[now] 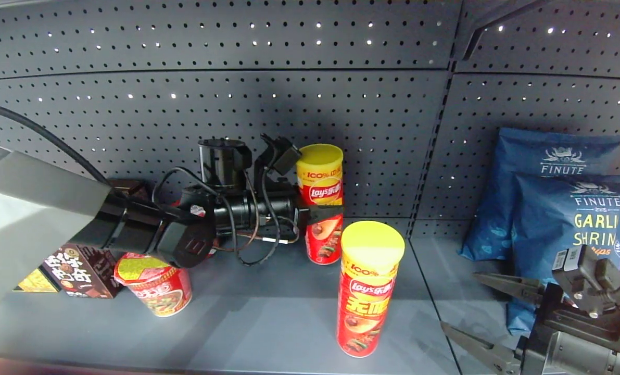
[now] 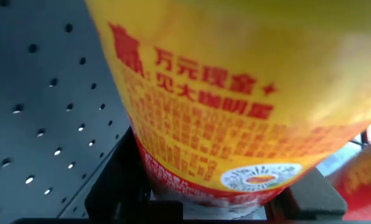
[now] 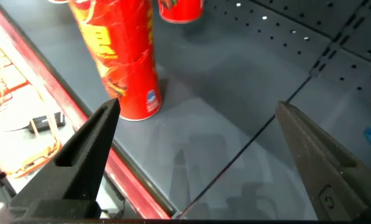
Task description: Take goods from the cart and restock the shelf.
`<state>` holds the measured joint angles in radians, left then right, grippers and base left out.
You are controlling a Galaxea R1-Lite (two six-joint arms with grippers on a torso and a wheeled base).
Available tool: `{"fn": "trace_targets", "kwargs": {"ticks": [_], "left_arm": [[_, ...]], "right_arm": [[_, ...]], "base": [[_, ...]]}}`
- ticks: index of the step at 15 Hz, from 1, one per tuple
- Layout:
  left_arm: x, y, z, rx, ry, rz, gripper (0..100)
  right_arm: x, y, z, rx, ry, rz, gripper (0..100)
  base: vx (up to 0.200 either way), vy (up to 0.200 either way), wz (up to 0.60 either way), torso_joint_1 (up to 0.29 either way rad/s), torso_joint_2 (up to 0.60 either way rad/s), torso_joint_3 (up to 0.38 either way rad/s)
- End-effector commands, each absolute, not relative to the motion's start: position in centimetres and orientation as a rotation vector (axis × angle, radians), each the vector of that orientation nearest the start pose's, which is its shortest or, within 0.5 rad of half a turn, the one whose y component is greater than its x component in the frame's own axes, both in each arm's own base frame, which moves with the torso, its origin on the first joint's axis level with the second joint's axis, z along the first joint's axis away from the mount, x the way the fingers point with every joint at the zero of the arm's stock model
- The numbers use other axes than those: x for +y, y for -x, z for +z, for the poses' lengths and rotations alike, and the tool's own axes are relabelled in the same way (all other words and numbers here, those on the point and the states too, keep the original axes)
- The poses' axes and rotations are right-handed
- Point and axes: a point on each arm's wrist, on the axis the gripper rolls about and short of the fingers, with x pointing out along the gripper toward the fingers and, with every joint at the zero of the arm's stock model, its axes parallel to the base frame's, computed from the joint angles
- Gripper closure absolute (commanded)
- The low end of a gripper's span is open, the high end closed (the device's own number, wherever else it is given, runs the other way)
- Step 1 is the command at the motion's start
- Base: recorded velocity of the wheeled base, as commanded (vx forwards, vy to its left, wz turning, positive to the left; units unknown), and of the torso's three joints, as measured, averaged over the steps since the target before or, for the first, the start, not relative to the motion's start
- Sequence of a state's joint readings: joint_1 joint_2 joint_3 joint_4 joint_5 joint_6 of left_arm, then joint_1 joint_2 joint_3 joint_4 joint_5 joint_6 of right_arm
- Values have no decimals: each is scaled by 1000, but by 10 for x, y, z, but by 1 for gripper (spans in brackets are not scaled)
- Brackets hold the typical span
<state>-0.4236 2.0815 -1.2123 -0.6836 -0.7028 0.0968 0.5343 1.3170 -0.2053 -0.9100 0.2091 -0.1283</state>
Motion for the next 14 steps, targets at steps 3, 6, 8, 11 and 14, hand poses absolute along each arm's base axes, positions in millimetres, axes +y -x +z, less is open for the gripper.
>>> {"fn": "trace_targets", "kwargs": {"ticks": [3, 6, 8, 11, 14], "left_arm": [[-194, -376, 144, 166, -57, -1151, 100], [-200, -379, 136, 182, -55, -1160, 100], [-202, -382, 133, 182, -55, -1162, 100], [-209, -386, 129, 181, -57, -1171, 100], [-219, -387, 122, 190, -58, -1186, 100]], "right_arm": [[90, -145, 146, 160, 156, 751, 0], [90, -145, 146, 160, 156, 751, 0], [90, -145, 146, 165, 156, 751, 0], [90, -145, 145, 168, 155, 753, 0], [90, -145, 145, 172, 140, 751, 0]], "base": [[0, 0, 0, 0, 0, 0], [0, 0, 0, 0, 0, 0], [0, 0, 0, 0, 0, 0], [0, 0, 0, 0, 0, 0], [0, 0, 0, 0, 0, 0]]}}
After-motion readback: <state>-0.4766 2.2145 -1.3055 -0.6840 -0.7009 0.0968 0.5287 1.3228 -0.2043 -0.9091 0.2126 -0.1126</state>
